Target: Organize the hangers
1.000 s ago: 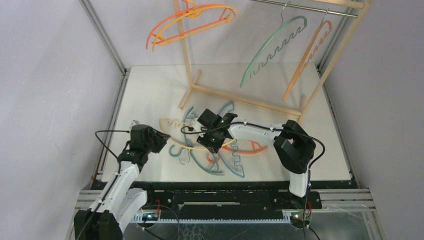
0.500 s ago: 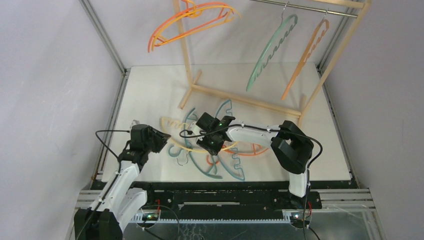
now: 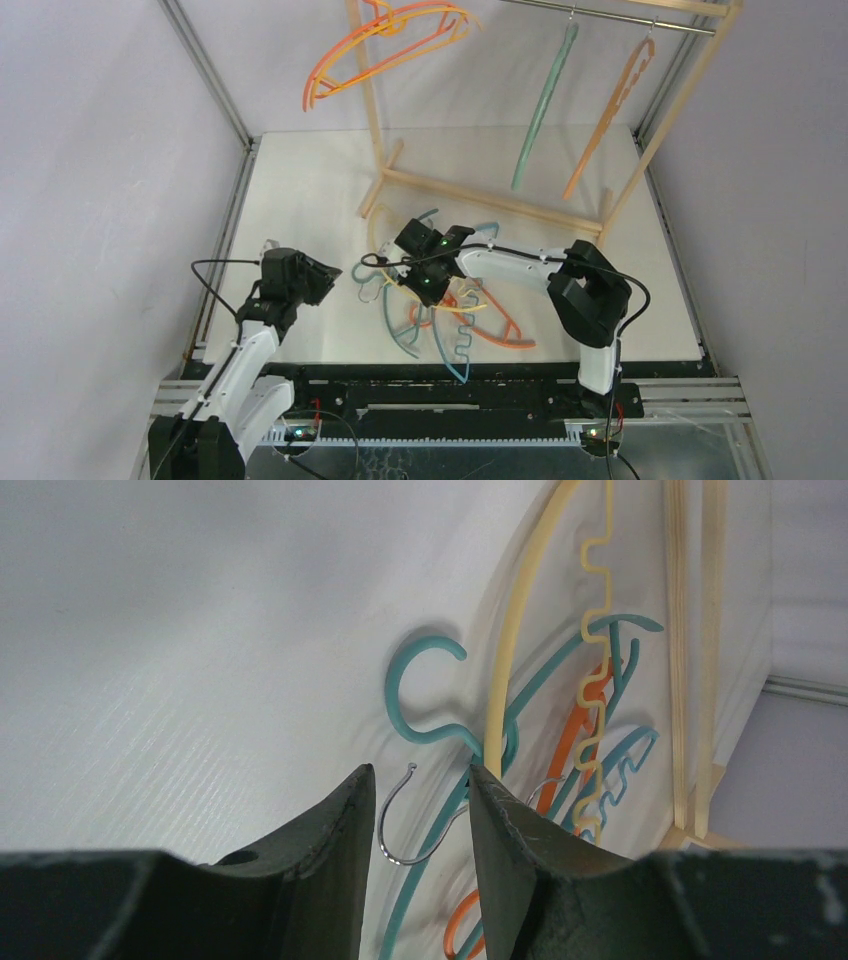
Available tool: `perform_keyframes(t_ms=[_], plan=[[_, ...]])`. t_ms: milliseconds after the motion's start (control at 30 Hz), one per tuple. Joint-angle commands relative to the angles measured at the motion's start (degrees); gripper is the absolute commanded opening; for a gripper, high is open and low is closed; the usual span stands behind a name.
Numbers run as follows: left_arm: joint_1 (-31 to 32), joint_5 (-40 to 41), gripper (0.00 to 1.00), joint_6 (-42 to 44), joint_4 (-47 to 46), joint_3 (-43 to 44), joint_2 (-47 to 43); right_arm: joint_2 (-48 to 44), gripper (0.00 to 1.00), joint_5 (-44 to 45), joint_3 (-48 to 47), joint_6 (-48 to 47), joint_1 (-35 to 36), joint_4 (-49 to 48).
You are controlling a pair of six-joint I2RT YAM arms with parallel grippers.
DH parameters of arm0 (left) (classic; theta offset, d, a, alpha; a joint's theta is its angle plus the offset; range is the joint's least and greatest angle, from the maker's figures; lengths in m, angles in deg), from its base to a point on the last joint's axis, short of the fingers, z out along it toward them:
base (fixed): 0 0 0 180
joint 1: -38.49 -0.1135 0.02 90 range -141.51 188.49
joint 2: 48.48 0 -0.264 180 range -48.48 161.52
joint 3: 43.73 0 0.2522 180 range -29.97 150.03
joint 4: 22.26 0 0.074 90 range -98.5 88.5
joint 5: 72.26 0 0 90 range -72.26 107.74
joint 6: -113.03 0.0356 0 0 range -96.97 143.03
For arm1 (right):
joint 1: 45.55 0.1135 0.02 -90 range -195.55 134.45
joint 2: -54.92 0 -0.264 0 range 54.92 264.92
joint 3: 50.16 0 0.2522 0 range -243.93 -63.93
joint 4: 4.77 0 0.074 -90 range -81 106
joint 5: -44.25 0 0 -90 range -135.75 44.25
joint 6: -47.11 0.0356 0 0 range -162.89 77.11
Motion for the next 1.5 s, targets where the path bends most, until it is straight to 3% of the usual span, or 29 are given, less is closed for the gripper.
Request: perform_keyframes(t_ms=[0, 200, 433, 700, 833, 1033, 1200, 1467], plan=[[-0.5, 0.4, 0.44, 1.5, 0.2, 3.0, -1.8, -5.4, 0.02, -6.5, -2.8, 2.4, -0.4, 1.6], [-0.5, 0.5, 0.44, 0.7, 0.0, 2.8, -2.3, -3.0, 0.23, -2.5, -2.3, 2.3, 0.9, 1.2], [-0.5, 0.6, 0.44, 0.6, 0.4, 2.1, -3.5, 0.4, 0.4, 1.0, -3.2, 3.0, 1.4, 0.0], [-0.5, 0.1, 0.44, 0.5, 0.1, 1.0, -3.5, 3.2, 0.44, 1.7, -2.8, 3.6, 1.4, -0.6], [-0.6, 0.0, 0.44, 0.2, -0.2, 0.4, -3.6, 3.4, 0.38, 1.0, -2.3, 3.8, 1.5, -0.8], [-0.6, 0.0, 0.44, 0.3, -0.7, 0.3, -3.5, 2.1, 0.09, -3.1, -3.8, 3.1, 0.9, 1.4], [-0.8, 0.4, 0.44, 1.1, -0.7, 1.7, -2.4, -3.1, 0.02, -9.6, -6.7, 2.7, -0.3, 3.8], [-0.9, 1.7, 0.44, 2.1, -1.1, 4.1, -0.9, -10.6, 0.0, -20.8, -12.2, 4.2, -4.7, 11.6]])
